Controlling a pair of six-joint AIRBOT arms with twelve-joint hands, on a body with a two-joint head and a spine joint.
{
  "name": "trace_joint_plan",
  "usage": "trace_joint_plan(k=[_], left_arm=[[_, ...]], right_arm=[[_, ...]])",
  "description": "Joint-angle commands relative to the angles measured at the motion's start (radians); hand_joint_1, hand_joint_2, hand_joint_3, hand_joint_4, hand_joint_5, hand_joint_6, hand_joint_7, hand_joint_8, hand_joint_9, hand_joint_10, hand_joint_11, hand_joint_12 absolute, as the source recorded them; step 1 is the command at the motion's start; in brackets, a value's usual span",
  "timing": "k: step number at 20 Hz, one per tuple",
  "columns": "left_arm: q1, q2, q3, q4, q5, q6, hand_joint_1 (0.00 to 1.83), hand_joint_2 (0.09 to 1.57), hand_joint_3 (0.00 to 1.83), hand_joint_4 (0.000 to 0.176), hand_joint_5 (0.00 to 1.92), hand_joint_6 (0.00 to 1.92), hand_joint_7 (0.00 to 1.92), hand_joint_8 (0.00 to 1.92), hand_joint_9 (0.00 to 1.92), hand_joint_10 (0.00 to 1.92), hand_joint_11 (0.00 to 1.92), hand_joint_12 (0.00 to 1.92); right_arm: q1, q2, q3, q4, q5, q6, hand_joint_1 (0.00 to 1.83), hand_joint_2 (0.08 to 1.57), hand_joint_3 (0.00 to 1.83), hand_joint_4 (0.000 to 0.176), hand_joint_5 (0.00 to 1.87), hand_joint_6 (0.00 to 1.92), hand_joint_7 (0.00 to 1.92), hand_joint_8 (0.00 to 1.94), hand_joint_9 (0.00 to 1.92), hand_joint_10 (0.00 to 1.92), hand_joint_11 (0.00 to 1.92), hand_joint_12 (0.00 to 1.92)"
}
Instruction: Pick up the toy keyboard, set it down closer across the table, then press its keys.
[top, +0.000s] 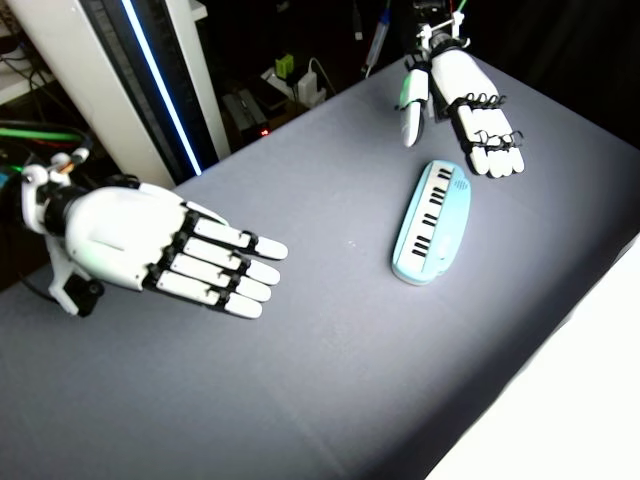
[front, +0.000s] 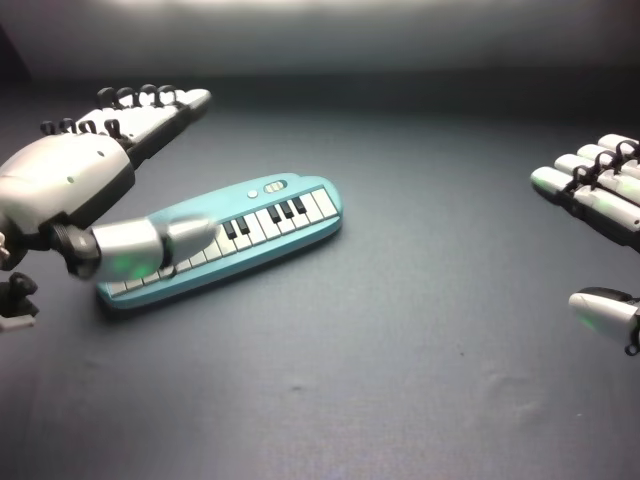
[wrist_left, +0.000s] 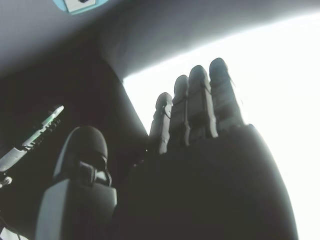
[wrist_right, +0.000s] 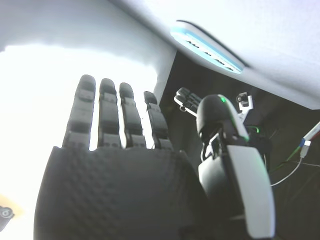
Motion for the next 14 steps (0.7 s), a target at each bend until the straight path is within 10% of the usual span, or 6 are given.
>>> trace_joint_plan(k=[1,14], left_arm=[[-0.008,-0.004,0.005,-0.003,-0.105,0.0,0.64,1.15,0.03,0.0,0.0,0.0,0.0,0.0,0.0,0.0,0.0,0.0],[-0.091,-0.13,0.173,-0.113,0.279,0.139,0.67,1.13,0.01,0.02,0.0,0.0,0.0,0.0,0.0,0.0,0.0,0.0]], right_arm=[[0.004,0.008,-0.002,-0.009,0.12,0.003,0.13,1.36,0.02,0.0,0.0,0.0,0.0,0.0,0.0,0.0,0.0,0.0],[-0.003,0.011,-0.006,-0.003,0.132,0.016,0.17,1.37,0.0,0.0,0.0,0.0,0.0,0.0,0.0,0.0,0.0,0.0]])
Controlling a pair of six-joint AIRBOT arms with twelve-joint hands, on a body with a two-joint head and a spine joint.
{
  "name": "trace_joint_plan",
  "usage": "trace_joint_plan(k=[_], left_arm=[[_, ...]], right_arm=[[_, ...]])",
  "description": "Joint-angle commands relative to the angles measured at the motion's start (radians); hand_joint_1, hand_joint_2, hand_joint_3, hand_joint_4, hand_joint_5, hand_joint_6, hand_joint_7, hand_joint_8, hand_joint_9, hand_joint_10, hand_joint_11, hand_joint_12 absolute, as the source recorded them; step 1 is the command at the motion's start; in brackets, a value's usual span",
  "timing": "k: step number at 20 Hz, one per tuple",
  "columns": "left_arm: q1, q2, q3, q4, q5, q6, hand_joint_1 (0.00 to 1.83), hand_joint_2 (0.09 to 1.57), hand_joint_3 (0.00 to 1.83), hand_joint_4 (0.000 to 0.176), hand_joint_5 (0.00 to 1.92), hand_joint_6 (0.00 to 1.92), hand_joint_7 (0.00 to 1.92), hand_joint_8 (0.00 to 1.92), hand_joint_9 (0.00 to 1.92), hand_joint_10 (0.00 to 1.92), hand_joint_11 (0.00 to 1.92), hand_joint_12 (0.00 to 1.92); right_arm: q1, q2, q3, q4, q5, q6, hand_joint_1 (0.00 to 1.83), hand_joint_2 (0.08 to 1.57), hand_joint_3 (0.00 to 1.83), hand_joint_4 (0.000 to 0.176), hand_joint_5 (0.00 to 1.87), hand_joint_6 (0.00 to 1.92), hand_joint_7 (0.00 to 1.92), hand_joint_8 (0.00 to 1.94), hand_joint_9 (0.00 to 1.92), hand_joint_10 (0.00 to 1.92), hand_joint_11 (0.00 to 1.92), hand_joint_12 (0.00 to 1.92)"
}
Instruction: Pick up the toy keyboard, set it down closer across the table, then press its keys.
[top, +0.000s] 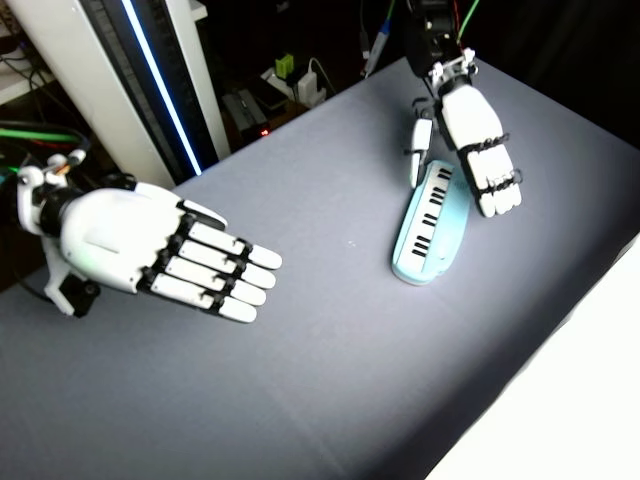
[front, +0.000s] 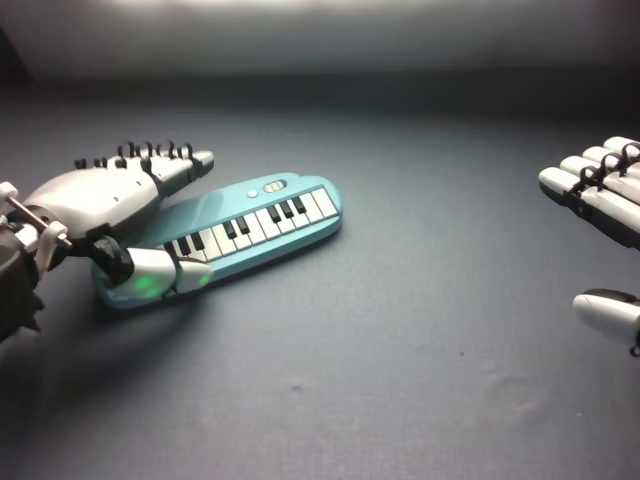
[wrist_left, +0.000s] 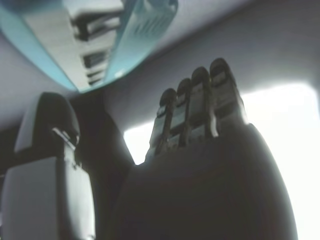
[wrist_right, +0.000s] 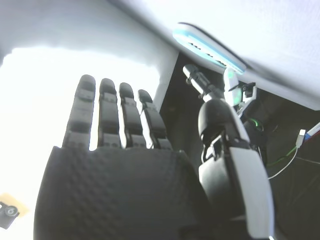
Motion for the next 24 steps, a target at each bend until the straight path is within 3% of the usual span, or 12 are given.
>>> trace_joint_plan(k=[1,2,6,7,8,18,19,20,23,24], left_arm=[[-0.015,-0.011,0.015,0.002,-0.06,0.004,0.67,1.13,0.01,0.02,0.0,0.0,0.0,0.0,0.0,0.0,0.0,0.0],[-0.016,-0.02,0.025,0.001,-0.042,0.004,0.73,1.09,0.0,0.031,0.0,0.0,0.0,0.0,0.0,0.0,0.0,0.0],[-0.018,-0.047,0.047,0.008,0.003,0.004,0.74,1.08,0.0,0.034,0.0,0.0,0.0,0.0,0.0,0.0,0.0,0.0],[-0.018,-0.049,0.048,0.011,0.009,0.004,0.75,0.98,0.0,0.099,0.0,0.0,0.0,0.0,0.0,0.0,0.0,0.0],[-0.018,-0.051,0.048,0.016,0.014,0.004,0.76,0.97,0.0,0.113,0.0,0.0,0.0,0.0,0.0,0.0,0.0,0.0],[-0.018,-0.059,0.056,0.021,0.027,0.004,0.76,0.91,0.0,0.123,0.0,0.0,0.0,0.0,0.0,0.0,0.0,0.0],[-0.018,-0.059,0.056,0.019,0.027,0.004,1.0,1.02,0.0,0.094,0.02,0.0,0.02,0.0,0.12,0.06,0.0,0.86],[-0.018,-0.06,0.057,0.019,0.027,0.003,1.06,1.04,0.0,0.089,0.03,0.0,0.03,0.0,0.15,0.07,0.0,1.18],[-0.018,-0.061,0.059,0.018,0.026,0.003,1.07,1.04,0.0,0.088,0.04,0.0,0.03,0.0,0.16,0.07,0.0,1.29],[-0.018,-0.061,0.059,0.018,0.025,0.003,1.28,1.09,0.0,0.0,0.41,0.11,0.39,0.07,0.43,0.36,0.22,1.48]], right_arm=[[0.002,0.007,-0.001,-0.009,0.126,0.005,0.17,1.37,0.0,0.0,0.0,0.0,0.0,0.0,0.0,0.0,0.0,0.0],[0.001,0.007,-0.001,-0.009,0.126,0.007,0.12,1.37,0.0,0.0,0.0,0.0,0.0,0.0,0.0,0.0,0.0,0.0],[-0.003,0.007,0.0,-0.009,0.13,0.016,0.1,1.36,0.0,0.0,0.0,0.0,0.0,0.0,0.0,0.0,0.0,0.0],[-0.003,0.007,0.0,-0.009,0.13,0.017,0.08,1.37,0.0,0.0,0.0,0.0,0.0,0.0,0.0,0.0,0.0,0.0],[-0.003,0.007,0.0,-0.008,0.131,0.018,0.08,1.37,0.0,0.0,0.0,0.0,0.0,0.0,0.0,0.0,0.0,0.0],[-0.009,0.007,0.0,-0.001,0.138,0.024,0.11,1.37,0.0,0.0,0.0,0.0,0.0,0.0,0.0,0.0,0.0,0.0],[-0.009,0.007,0.0,-0.001,0.138,0.025,0.15,1.37,0.0,0.0,0.0,0.0,0.0,0.0,0.0,0.0,0.0,0.0],[-0.009,0.007,0.0,0.0,0.138,0.026,0.16,1.37,0.0,0.0,0.0,0.0,0.0,0.0,0.0,0.0,0.0,0.0],[-0.01,0.007,0.0,0.0,0.138,0.026,0.17,1.37,0.0,0.0,0.0,0.0,0.0,0.0,0.0,0.0,0.0,0.0],[-0.01,0.007,0.0,0.0,0.138,0.026,0.17,1.37,0.0,0.0,0.0,0.0,0.0,0.0,0.0,0.0,0.0,0.0]])
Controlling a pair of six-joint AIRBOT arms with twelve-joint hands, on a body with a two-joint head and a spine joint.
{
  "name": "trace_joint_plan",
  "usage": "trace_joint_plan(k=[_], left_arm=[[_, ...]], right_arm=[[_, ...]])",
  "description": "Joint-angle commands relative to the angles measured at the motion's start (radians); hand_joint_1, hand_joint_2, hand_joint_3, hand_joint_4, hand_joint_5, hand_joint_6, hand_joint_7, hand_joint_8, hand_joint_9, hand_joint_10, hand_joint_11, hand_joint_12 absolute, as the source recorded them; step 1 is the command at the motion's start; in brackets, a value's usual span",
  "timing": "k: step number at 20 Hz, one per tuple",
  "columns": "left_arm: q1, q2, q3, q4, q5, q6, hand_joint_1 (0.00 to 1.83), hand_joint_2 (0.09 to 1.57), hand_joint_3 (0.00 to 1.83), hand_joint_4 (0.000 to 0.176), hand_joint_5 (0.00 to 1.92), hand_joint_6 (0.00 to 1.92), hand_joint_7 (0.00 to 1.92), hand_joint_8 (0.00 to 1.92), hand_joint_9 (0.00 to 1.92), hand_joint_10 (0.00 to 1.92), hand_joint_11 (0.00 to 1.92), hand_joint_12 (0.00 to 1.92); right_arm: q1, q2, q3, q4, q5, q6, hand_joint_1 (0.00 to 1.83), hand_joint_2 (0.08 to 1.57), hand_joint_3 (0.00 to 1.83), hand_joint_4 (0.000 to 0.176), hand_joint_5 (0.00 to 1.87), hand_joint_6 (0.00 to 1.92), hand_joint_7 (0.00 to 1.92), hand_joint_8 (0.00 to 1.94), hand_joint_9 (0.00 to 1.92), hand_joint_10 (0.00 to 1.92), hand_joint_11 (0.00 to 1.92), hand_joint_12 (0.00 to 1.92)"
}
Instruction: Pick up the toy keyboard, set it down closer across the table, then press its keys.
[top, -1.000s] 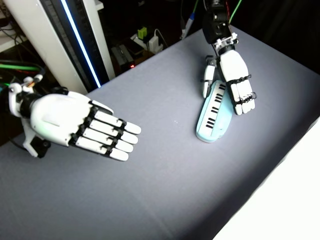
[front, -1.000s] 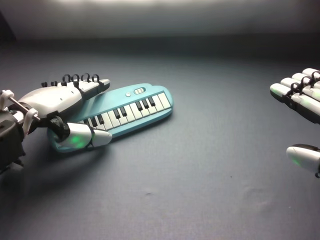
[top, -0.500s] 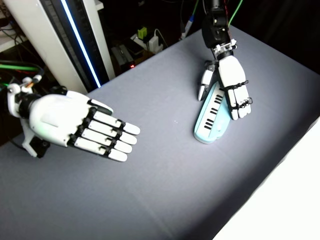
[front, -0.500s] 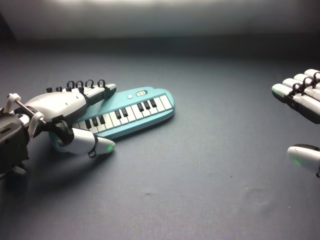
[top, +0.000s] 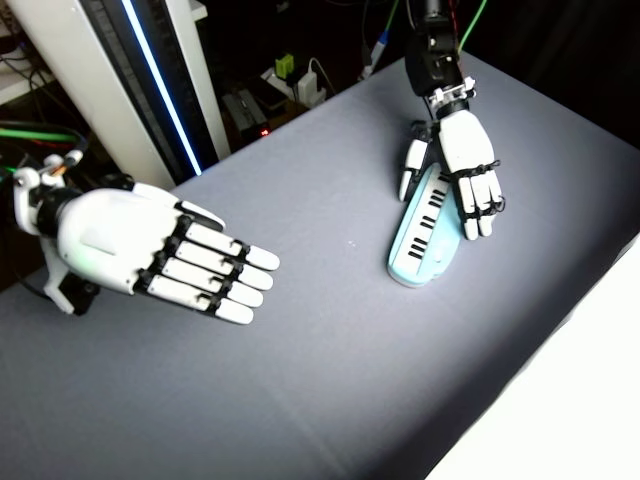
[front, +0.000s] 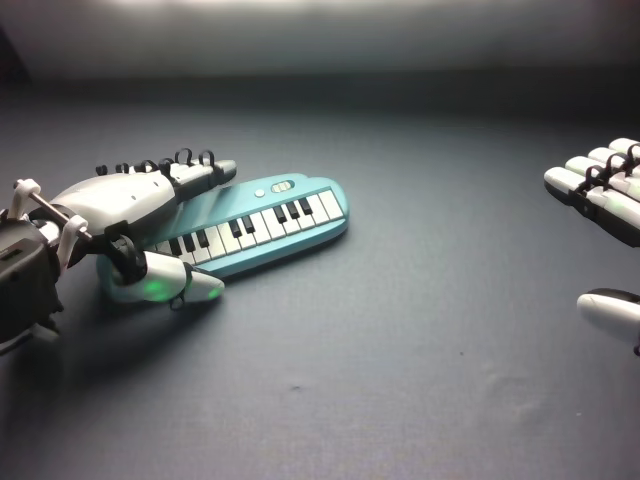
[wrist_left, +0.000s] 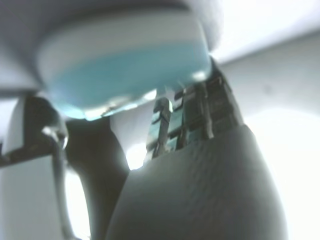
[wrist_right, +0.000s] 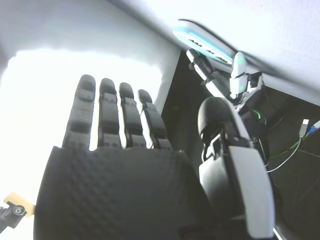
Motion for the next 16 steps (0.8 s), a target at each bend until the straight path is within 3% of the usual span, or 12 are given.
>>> trace_joint_plan(k=[1,3,4,5,6,9,11,16], left_arm=[[0.004,-0.012,0.004,0.021,-0.032,0.032,1.32,1.09,0.0,0.0,0.5,0.11,0.47,0.05,0.45,0.52,0.26,1.55],[0.004,-0.012,0.004,0.021,-0.032,0.031,1.34,1.09,0.0,0.0,0.53,0.08,0.51,0.03,0.4,0.69,0.27,1.56],[0.004,-0.012,0.004,0.021,-0.032,0.031,1.36,1.15,0.0,0.0,0.32,1.01,0.52,0.42,0.38,1.28,0.5,1.68],[0.004,-0.012,0.004,0.021,-0.032,0.031,1.36,1.16,0.0,0.0,0.21,1.39,0.33,0.96,0.35,1.48,0.5,1.82],[0.004,-0.012,0.004,0.021,-0.033,0.031,1.36,1.16,0.0,0.0,0.17,1.51,0.24,1.18,0.33,1.54,0.5,1.87],[0.004,-0.012,0.002,0.021,-0.039,0.03,1.36,1.16,0.0,0.0,0.16,1.54,0.2,1.28,0.33,1.56,0.5,1.88],[0.003,-0.012,0.001,0.022,-0.04,0.03,1.35,1.16,0.0,0.0,0.12,1.55,0.22,1.12,0.33,1.45,0.46,1.84],[-0.003,-0.002,-0.021,0.058,-0.067,0.021,1.35,1.16,0.0,0.0,0.12,1.54,0.22,1.1,0.33,1.44,0.46,1.84]], right_arm=[[0.0,0.005,0.0,-0.009,0.13,0.006,0.17,1.38,0.0,0.0,0.0,0.0,0.0,0.0,0.0,0.0,0.0,0.0],[0.0,0.005,0.0,-0.008,0.13,0.006,0.17,1.38,0.0,0.0,0.0,0.0,0.0,0.0,0.0,0.0,0.0,0.0],[0.0,0.005,0.0,-0.007,0.13,0.007,0.16,1.37,0.0,0.0,0.0,0.0,0.0,0.0,0.0,0.0,0.0,0.0],[0.0,0.005,0.001,-0.007,0.13,0.007,0.16,1.37,0.0,0.0,0.0,0.0,0.0,0.0,0.0,0.0,0.0,0.0],[-0.001,0.005,0.001,-0.006,0.13,0.007,0.16,1.37,0.0,0.0,0.0,0.0,0.0,0.0,0.0,0.0,0.0,0.0],[-0.002,0.005,0.001,-0.005,0.13,0.007,0.16,1.37,0.0,0.0,0.0,0.0,0.0,0.0,0.0,0.0,0.0,0.0],[-0.002,0.005,0.001,-0.004,0.13,0.007,0.16,1.37,0.0,0.0,0.0,0.0,0.0,0.0,0.0,0.0,0.0,0.0],[-0.003,0.008,0.0,-0.002,0.141,0.007,0.16,1.37,0.0,0.0,0.0,0.0,0.0,0.0,0.0,0.0,0.0,0.0]])
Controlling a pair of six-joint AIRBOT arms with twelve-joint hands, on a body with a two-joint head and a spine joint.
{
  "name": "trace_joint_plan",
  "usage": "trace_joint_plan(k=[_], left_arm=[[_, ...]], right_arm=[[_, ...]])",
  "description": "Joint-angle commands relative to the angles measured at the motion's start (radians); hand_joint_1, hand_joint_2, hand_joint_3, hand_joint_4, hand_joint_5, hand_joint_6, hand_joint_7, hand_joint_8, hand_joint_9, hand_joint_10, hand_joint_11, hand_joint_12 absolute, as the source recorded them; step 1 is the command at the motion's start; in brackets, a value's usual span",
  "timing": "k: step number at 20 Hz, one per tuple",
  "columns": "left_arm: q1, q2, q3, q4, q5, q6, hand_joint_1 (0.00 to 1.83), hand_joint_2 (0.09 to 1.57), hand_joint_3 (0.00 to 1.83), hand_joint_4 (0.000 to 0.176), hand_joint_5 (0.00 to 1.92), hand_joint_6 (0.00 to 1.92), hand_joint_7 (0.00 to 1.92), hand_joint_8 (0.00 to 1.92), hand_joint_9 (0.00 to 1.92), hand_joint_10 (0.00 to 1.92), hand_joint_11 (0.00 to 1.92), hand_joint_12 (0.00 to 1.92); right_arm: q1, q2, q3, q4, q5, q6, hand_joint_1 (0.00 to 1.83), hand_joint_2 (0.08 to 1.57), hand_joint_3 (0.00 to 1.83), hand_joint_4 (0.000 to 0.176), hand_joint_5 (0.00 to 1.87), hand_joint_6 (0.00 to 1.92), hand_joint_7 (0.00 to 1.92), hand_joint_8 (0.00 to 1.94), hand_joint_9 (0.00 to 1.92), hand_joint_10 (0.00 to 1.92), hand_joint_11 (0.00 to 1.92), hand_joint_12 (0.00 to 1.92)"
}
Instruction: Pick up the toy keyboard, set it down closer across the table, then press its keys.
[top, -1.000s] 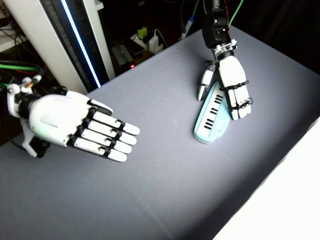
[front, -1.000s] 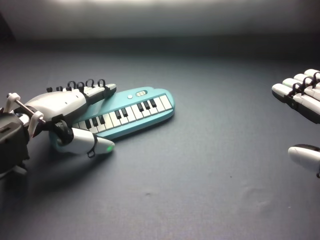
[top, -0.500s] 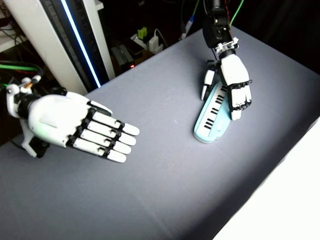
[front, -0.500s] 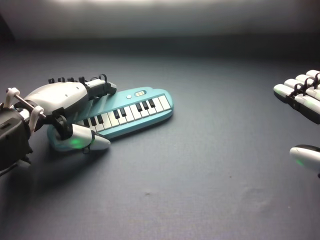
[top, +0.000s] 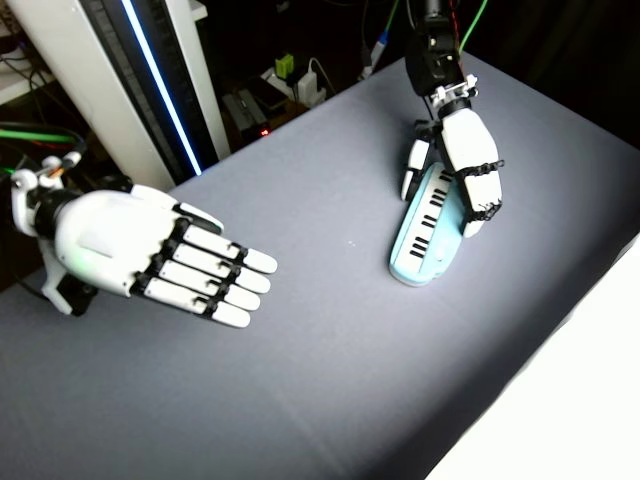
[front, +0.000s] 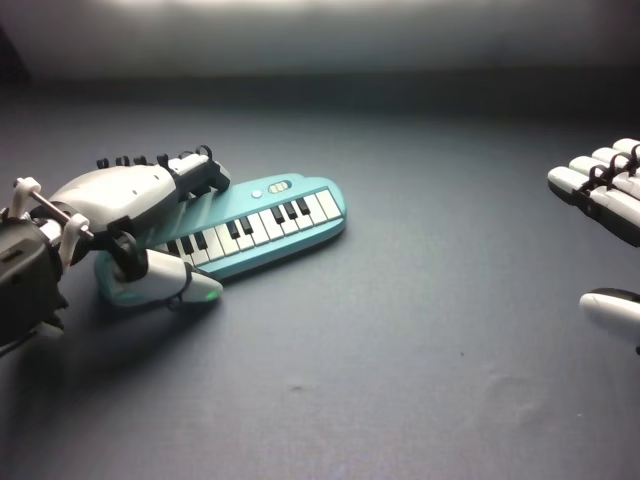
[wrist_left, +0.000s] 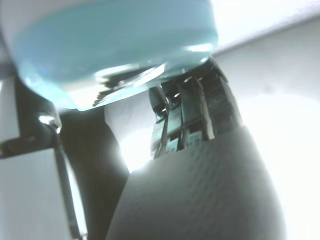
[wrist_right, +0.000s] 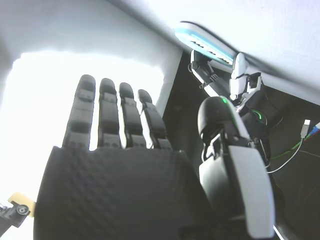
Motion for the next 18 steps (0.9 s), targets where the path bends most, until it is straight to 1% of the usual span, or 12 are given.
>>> trace_joint_plan(k=[1,3,4,5,7,9,10,11,13,14,17,18], left_arm=[[-0.008,-0.002,-0.01,0.062,-0.046,0.021,1.36,1.15,0.0,0.0,0.16,1.44,0.25,1.04,0.34,1.37,0.44,1.79],[-0.032,0.007,-0.034,0.137,-0.067,-0.007,1.36,1.14,0.0,0.0,0.18,1.39,0.26,1.0,0.35,1.34,0.44,1.77],[-0.045,0.01,-0.046,0.202,-0.084,-0.046,1.36,1.14,0.0,0.0,0.18,1.39,0.26,1.0,0.35,1.34,0.44,1.76],[-0.049,0.01,-0.05,0.225,-0.091,-0.062,1.39,1.15,0.0,0.0,0.16,1.43,0.26,0.97,0.36,1.36,0.43,1.76],[-0.063,0.008,-0.066,0.312,-0.116,-0.116,1.4,1.15,0.0,0.0,0.16,1.44,0.26,0.96,0.37,1.37,0.42,1.76],[-0.088,-0.009,-0.07,0.388,-0.116,-0.157,1.4,1.15,0.0,0.0,0.15,1.44,0.26,0.96,0.37,1.37,0.42,1.76],[-0.105,-0.023,-0.067,0.423,-0.107,-0.174,1.41,1.12,0.0,0.0,0.17,1.49,0.25,1.41,0.43,1.67,0.54,1.87],[-0.13,-0.051,-0.054,0.462,-0.092,-0.194,1.41,1.12,0.0,0.0,0.18,1.51,0.22,1.57,0.44,1.77,0.57,1.91],[-0.161,-0.105,-0.02,0.507,-0.065,-0.233,1.41,1.12,0.0,0.0,0.17,1.52,0.21,1.62,0.43,1.8,0.57,1.92],[-0.176,-0.137,0.001,0.518,-0.047,-0.244,1.39,1.13,0.0,0.0,0.18,1.44,0.17,1.54,0.34,1.7,0.46,1.83],[-0.21,-0.217,0.054,0.548,0.0,-0.269,1.38,1.13,0.0,0.0,0.19,1.39,0.17,1.5,0.32,1.67,0.42,1.81],[-0.221,-0.244,0.072,0.555,0.017,-0.276,1.55,1.19,0.02,0.008,0.17,1.53,0.17,1.64,0.54,1.64,0.4,1.88]], right_arm=[[0.003,0.013,-0.002,-0.007,0.144,0.005,0.15,1.37,0.0,0.0,0.0,0.0,0.0,0.0,0.0,0.0,0.0,0.0],[0.002,0.027,-0.012,-0.007,0.168,0.006,0.15,1.37,0.0,0.001,0.0,0.0,0.0,0.0,0.0,0.0,0.0,0.0],[0.001,0.036,-0.019,-0.007,0.187,0.006,0.15,1.37,0.0,0.001,0.0,0.0,0.0,0.0,0.0,0.0,0.0,0.0],[0.0,0.038,-0.021,-0.007,0.193,0.006,0.15,1.38,0.0,0.0,0.0,0.0,0.0,0.0,0.0,0.0,0.0,0.0],[-0.003,0.042,-0.023,-0.008,0.211,0.008,0.16,1.38,0.0,0.0,0.0,0.0,0.0,0.0,0.0,0.0,0.0,0.0],[-0.004,0.047,-0.027,-0.016,0.223,0.013,0.16,1.38,0.0,0.0,0.0,0.0,0.0,0.0,0.0,0.0,0.0,0.0],[-0.004,0.051,-0.03,-0.02,0.231,0.017,0.24,1.37,0.0,0.0,0.0,0.0,0.0,0.0,0.0,0.0,0.0,0.0],[-0.005,0.054,-0.033,-0.024,0.244,0.02,0.25,1.37,0.0,0.0,0.0,0.0,0.0,0.0,0.0,0.0,0.0,0.0],[-0.012,0.055,-0.034,-0.025,0.26,0.028,0.26,1.37,0.0,0.0,0.0,0.0,0.0,0.0,0.0,0.0,0.0,0.0],[-0.017,0.055,-0.034,-0.026,0.265,0.029,0.24,1.37,0.0,0.0,0.0,0.0,0.0,0.0,0.0,0.0,0.0,0.0],[-0.02,0.055,-0.032,-0.035,0.269,0.032,0.24,1.37,0.0,0.004,0.0,0.0,0.0,0.0,0.0,0.0,0.0,0.0],[-0.02,0.055,-0.031,-0.038,0.27,0.034,0.2,1.37,0.0,0.0,0.0,0.0,0.0,0.0,0.0,0.0,0.0,0.0]])
